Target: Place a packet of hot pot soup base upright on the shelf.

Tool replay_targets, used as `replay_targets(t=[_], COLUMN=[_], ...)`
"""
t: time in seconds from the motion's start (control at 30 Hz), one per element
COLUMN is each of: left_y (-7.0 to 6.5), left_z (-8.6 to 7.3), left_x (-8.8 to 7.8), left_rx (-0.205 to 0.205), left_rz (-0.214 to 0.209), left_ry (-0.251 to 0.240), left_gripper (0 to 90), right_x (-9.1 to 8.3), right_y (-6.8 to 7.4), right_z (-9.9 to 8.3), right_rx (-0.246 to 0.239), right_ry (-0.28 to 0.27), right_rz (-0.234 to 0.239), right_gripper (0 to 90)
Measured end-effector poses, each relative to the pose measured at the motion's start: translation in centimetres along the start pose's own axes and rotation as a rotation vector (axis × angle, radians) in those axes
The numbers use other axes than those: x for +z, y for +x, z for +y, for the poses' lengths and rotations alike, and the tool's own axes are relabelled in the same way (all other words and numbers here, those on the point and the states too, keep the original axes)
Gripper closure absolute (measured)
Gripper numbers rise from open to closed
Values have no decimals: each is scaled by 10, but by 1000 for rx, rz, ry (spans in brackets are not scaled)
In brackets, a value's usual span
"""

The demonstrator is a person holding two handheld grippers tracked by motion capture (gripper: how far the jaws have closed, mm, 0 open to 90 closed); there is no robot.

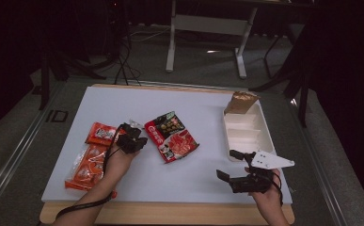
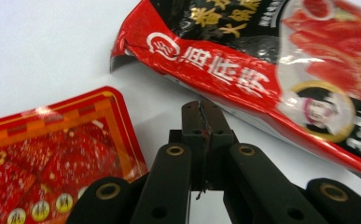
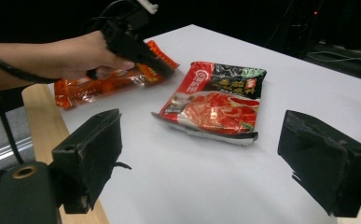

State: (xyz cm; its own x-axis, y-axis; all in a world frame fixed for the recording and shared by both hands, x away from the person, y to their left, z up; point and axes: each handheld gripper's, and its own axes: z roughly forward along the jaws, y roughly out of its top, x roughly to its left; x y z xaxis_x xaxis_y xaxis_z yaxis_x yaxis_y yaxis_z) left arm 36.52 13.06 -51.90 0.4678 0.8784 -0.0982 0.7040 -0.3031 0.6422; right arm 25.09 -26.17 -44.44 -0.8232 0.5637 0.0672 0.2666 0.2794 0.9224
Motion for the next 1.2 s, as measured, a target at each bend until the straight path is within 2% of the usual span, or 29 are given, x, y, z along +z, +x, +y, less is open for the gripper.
replay_targets(t=[0.07, 0.1, 0.2, 0.27, 0.33, 0.43, 0.5, 0.77, 0.93, 1.1, 1.2], left_y=[0, 1, 4, 5, 6, 5, 5, -5, -9, -10, -13], left_z=[1, 4, 12, 16, 18, 20, 22, 33, 39, 44, 46], left_x=[4, 8, 19, 25, 29, 32, 34, 44, 50, 55, 57], left_rx=[-1, 8, -10, -6, -8, -1, -12, 13, 26, 30, 42], left_rz=[4, 15, 16, 23, 15, 18, 11, -3, -14, -47, -50], left_ry=[11, 35, 61, 76, 91, 90, 87, 81, 94, 98, 98], left_gripper=[897, 897, 896, 896, 896, 896, 897, 897, 897, 897, 897], right_x=[0, 1, 4, 6, 5, 4, 3, 4, 5, 4, 4], right_y=[0, 0, 1, 2, 3, 3, 2, 1, 0, -1, -1], right_z=[0, 0, 0, 0, 0, -1, -1, -2, -3, -3, -4], right_rx=[-1, -4, -1, -9, -18, -7, -3, 4, 2, 7, 7], right_ry=[3, 4, 6, 10, 14, 9, 6, 5, 10, 7, 8], right_rz=[5, 8, 26, 31, 29, 34, 32, 29, 31, 29, 28], right_gripper=[135, 136, 136, 136, 136, 136, 136, 138, 141, 141, 141])
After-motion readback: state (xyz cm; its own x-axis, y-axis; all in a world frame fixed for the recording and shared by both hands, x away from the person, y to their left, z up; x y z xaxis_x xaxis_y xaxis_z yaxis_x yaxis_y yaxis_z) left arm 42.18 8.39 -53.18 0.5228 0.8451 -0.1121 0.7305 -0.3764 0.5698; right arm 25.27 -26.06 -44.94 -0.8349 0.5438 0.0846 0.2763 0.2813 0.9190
